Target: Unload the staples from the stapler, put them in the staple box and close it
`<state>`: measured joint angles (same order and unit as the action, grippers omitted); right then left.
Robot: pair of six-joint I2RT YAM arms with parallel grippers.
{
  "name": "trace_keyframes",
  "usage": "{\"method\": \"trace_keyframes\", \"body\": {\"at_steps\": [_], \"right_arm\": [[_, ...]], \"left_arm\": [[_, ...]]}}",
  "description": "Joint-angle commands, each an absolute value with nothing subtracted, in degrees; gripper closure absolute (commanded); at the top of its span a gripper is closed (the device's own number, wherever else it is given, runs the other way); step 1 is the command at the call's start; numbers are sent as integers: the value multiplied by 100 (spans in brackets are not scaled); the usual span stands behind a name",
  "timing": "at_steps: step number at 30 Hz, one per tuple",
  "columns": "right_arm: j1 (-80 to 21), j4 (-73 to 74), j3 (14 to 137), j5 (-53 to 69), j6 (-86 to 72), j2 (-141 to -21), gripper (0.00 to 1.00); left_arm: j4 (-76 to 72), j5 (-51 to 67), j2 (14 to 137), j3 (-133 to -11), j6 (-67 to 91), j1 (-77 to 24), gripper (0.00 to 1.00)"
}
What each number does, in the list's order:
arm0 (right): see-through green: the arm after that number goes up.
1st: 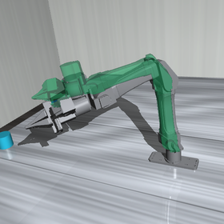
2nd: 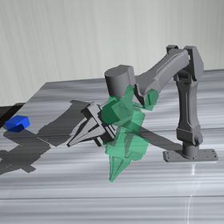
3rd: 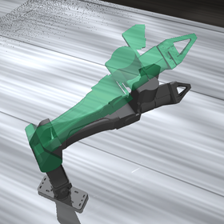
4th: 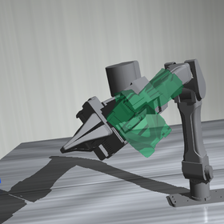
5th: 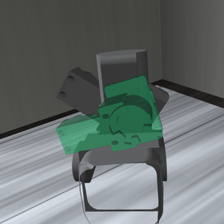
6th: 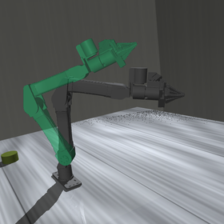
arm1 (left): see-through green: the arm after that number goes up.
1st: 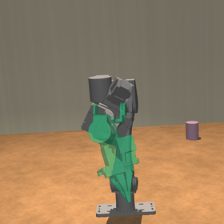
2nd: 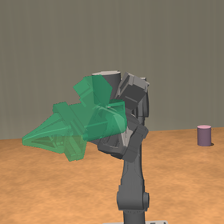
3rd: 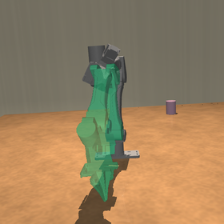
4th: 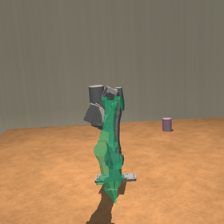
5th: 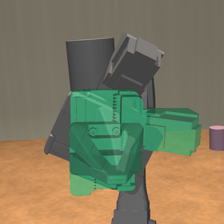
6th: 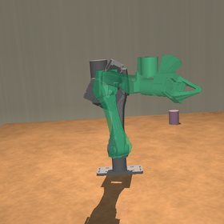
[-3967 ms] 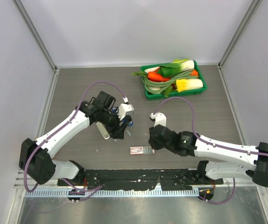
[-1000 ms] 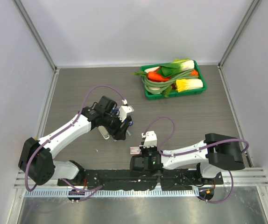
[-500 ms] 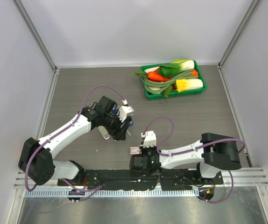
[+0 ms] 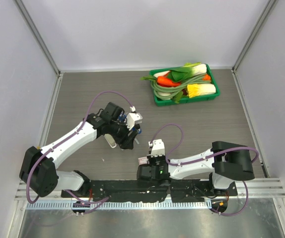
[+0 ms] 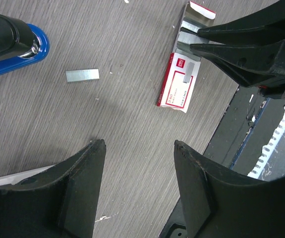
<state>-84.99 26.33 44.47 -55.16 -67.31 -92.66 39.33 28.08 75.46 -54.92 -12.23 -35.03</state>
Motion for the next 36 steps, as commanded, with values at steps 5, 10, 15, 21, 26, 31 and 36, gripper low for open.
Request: {"method": "trace_keyframes", "body": {"at_steps": [5, 10, 15, 21, 26, 31, 36], "right_arm": [[-8490, 2382, 4605, -5643, -6618, -9272, 99], [-8490, 2373, 4632, -5599, -6601, -9343, 99], [-8481, 2382, 4597, -5564, -6566, -9325, 77], [-8481, 2373, 4570, -5537, -6530, -9281, 66], [-8481, 2382, 4562, -5563, -6478, -9202, 65], [-8481, 2408, 4527, -5555, -6434, -9062, 65], [-8604, 2400, 4439, -5546, -6346, -8640, 65]], "left_arm": [[3920, 2909, 7321, -5520, -1283, -3516, 39], [3946, 2909, 7304, -5520, -1310, -3516, 38], [3964, 2918, 7304, -5511, -1345, -3516, 38], [4008, 2936, 7304, -5511, -1362, -3516, 38], [4034, 2944, 7295, -5520, -1371, -3516, 38], [4061, 2962, 7304, -5528, -1397, -3516, 38], [4122, 2971, 7330, -5563, -1415, -3516, 37]]}}
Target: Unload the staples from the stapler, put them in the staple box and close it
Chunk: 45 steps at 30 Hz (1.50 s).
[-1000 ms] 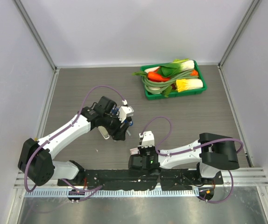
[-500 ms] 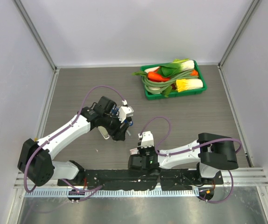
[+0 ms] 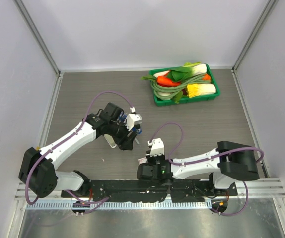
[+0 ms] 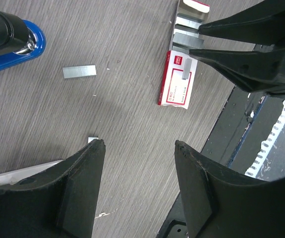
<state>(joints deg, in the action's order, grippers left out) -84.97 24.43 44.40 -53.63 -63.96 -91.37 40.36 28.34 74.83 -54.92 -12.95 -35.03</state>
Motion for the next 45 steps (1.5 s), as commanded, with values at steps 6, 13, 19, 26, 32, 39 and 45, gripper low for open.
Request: {"method": "trace_keyframes", "body": {"at_steps": [6, 13, 19, 26, 32, 39, 45], "right_arm": [[-8772, 2382, 4237, -5721, -6381, -8061, 72], [-8710, 2312, 4148, -5766, -6460, -8138, 98], [-8596, 2083, 4078, -5625, -6364, -8227, 99], [-8446, 1592, 3955, -5379, -6117, -8279, 99], [-8402, 1415, 3911, -5151, -6064, -8420, 99], [-8402, 1353, 3692, -4957, -6231, -8393, 99], [-8402, 1353, 3665, -4843, -6267, -8437, 99]], "left_arm": [[4157, 2979, 7330, -5581, -1433, -3516, 37], [4166, 2997, 7339, -5599, -1406, -3516, 37], [4175, 2997, 7374, -5625, -1389, -3516, 37], [4175, 2971, 7357, -5607, -1406, -3516, 37], [4192, 2962, 7365, -5590, -1433, -3516, 38], [4192, 2944, 7374, -5599, -1441, -3516, 37], [4192, 2944, 7400, -5634, -1441, -3507, 37]]}}
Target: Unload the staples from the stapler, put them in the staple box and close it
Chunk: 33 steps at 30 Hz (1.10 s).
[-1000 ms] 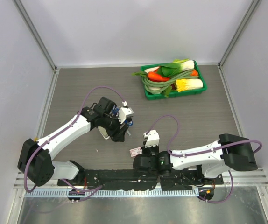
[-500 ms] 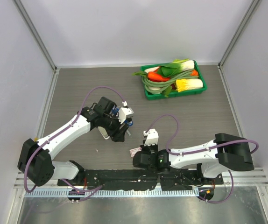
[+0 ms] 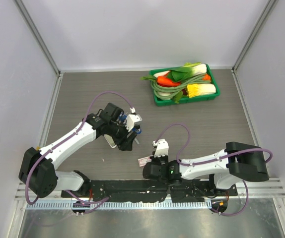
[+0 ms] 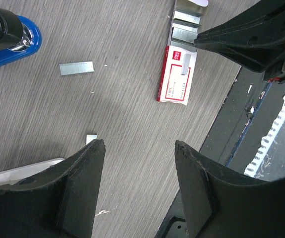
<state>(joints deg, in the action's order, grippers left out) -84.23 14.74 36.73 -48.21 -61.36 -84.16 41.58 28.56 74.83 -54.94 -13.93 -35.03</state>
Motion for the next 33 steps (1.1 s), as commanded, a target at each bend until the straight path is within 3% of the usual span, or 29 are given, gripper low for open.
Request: {"method": "trace_keyframes", "body": {"at_steps": [1, 15, 16, 17, 22, 26, 33], "right_arm": [[-8402, 1354, 3665, -4834, -6275, -8446, 99], [-7937, 1205, 3718, -4993, -5363, -7752, 98], [-7728, 1091, 3726, -4905, -5170, -7769, 94], [-7639, 820, 3761, -4765, -4968, -7770, 83], [-6971, -356, 3779, -3904, -3649, -7962, 59], [-6610, -1326, 3683, -3069, -2796, -8286, 29], [-6373, -1802, 4297, -2075, -1917, -9280, 28]], "left_arm": [[4201, 2944, 7392, -5634, -1441, -3516, 38], [4201, 2927, 7339, -5669, -1485, -3507, 37], [4219, 2909, 7348, -5695, -1485, -3507, 37], [4227, 2883, 7356, -5739, -1485, -3498, 36], [4271, 2970, 7470, -5801, -1538, -3130, 35], [4456, 3383, 7620, -5958, -1591, -2463, 35], [4658, 3419, 7489, -6012, -1582, -2127, 34]]}}
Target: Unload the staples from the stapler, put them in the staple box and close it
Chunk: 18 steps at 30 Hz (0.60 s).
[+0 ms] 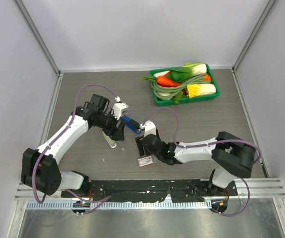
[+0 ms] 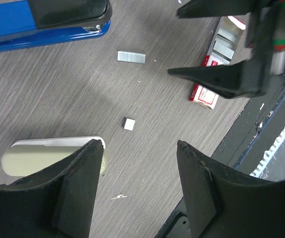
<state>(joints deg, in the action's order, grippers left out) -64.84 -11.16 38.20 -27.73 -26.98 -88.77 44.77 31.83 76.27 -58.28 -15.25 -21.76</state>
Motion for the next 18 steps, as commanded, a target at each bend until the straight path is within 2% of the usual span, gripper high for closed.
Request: {"method": "trace_keyframes", "body": {"at_steps": [1, 18], "right_arm": [[-6337, -1828, 4359, -1952, -1864, -9360, 29], [-6152, -1890, 4693, -1811, -1696, -10072, 50]], "left_arm": [[4658, 3402, 7453, -5977, -1565, -2136, 34], [4807, 3410, 7295, -6003, -1520, -2066, 34]]}}
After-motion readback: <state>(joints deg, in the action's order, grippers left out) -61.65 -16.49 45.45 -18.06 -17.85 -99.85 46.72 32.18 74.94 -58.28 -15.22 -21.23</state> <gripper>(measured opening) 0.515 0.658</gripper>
